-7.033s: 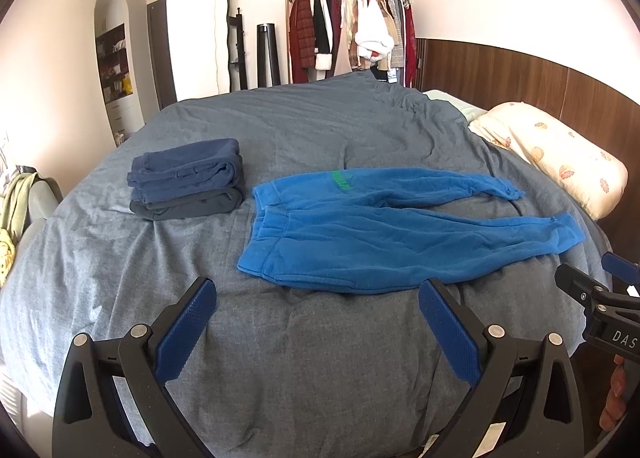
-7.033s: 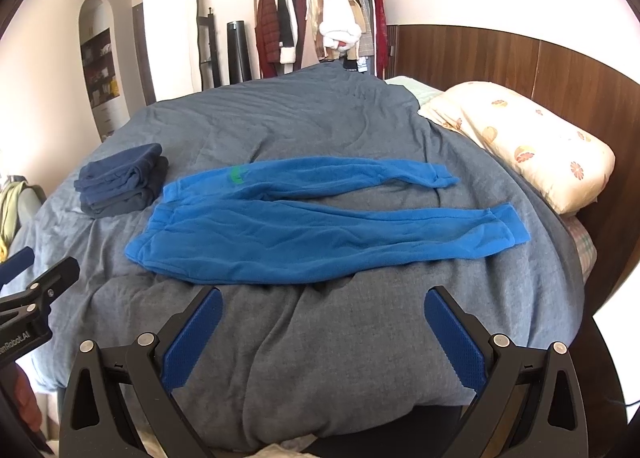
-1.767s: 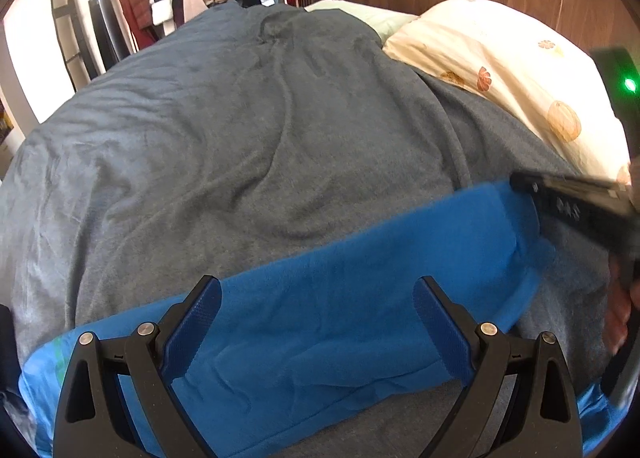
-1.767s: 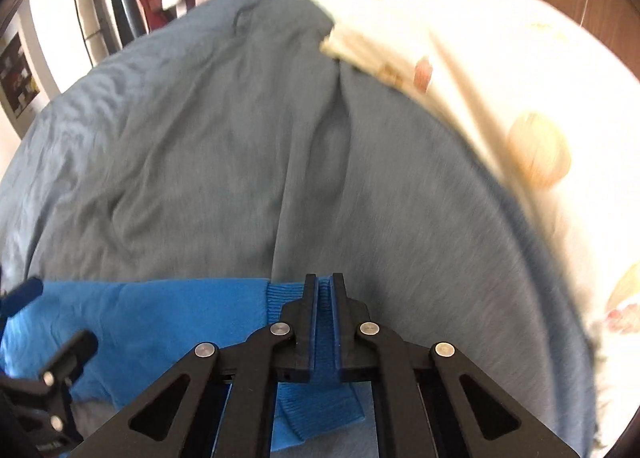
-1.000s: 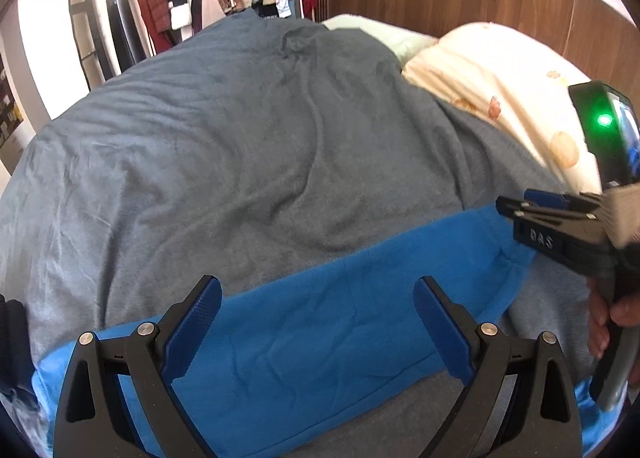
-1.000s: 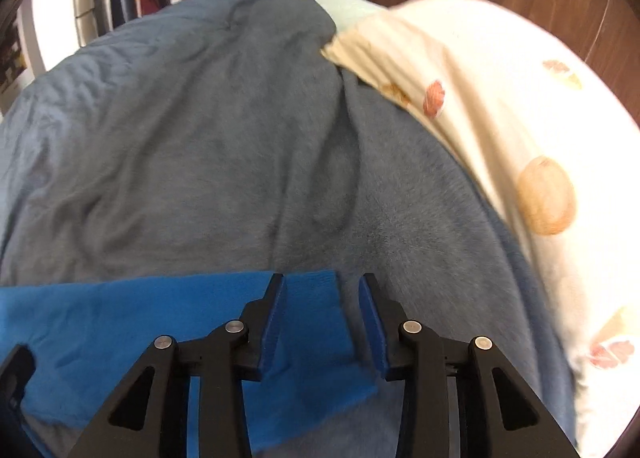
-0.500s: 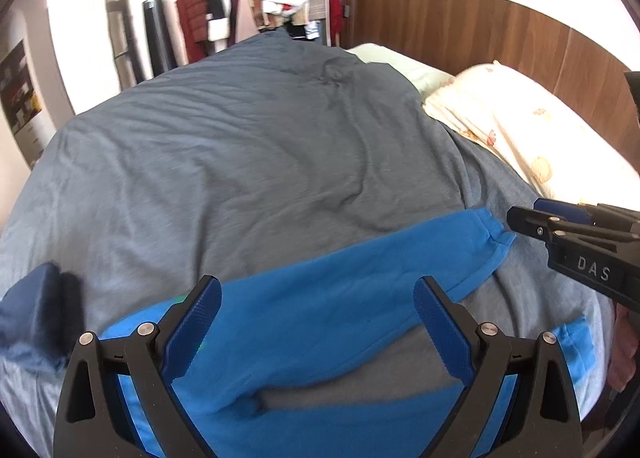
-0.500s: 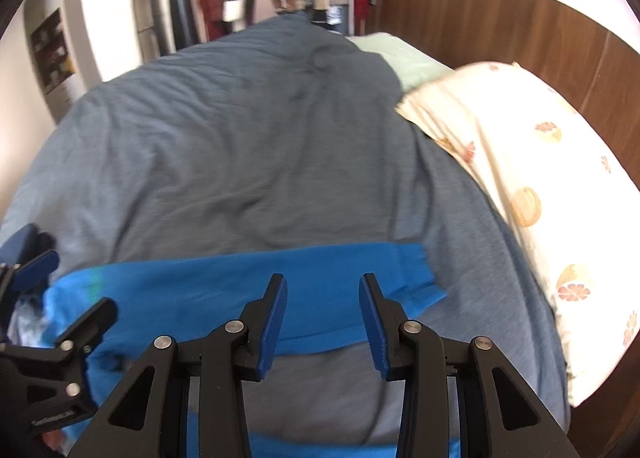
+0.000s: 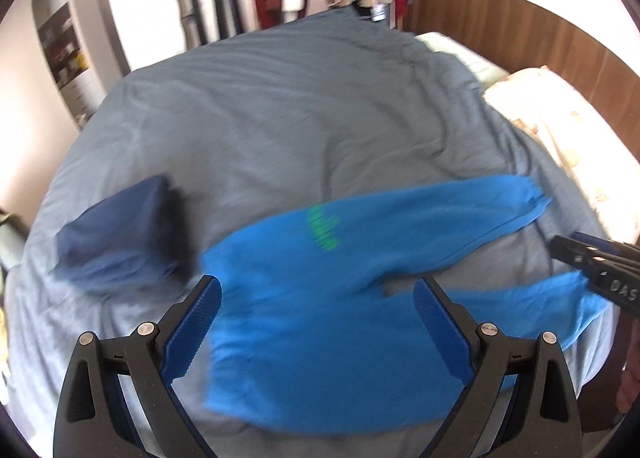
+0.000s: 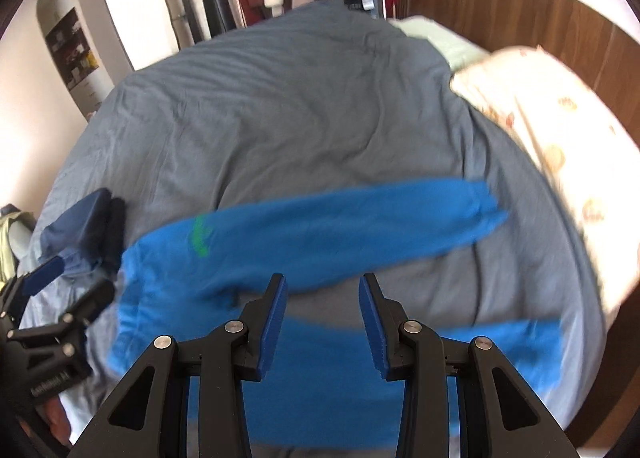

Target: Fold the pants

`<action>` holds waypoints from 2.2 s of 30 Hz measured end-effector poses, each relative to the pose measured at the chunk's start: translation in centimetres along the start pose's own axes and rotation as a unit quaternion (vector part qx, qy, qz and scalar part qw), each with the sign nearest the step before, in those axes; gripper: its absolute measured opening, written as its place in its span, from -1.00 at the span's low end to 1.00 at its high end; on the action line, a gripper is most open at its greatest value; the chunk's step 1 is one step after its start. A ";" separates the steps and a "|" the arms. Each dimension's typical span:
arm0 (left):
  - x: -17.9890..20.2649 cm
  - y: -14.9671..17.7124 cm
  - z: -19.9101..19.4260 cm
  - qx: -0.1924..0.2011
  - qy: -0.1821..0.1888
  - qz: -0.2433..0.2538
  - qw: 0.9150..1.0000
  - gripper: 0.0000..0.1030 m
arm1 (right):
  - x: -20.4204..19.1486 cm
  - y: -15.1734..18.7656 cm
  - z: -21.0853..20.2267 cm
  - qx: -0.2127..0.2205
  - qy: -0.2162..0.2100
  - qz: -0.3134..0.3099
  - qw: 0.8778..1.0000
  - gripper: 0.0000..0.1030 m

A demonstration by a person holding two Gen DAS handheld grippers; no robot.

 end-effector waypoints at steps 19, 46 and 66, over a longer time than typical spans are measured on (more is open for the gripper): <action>-8.5 13.1 2.6 -0.120 -0.007 -0.103 0.987 0.66 | -1.6 14.4 3.8 -0.150 0.015 0.215 0.965 -0.27; -5.2 21.0 12.6 -0.222 0.057 -0.173 0.958 -0.06 | 0.4 20.6 10.9 -0.181 0.069 0.244 0.950 -0.30; -6.4 10.5 5.6 -0.127 0.082 -0.212 0.965 -0.45 | -1.3 8.6 4.2 -0.070 0.017 0.180 0.981 -0.79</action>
Point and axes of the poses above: each gripper's, at about its wrist camera, not at the fingertips, and z roughly the way its jaws point, x to its right, y to its underside, the point moved 10 cm from there along z, roughly the way its jaws point, and after that the axes turned 8 degrees about z, right-handed, at the moved point
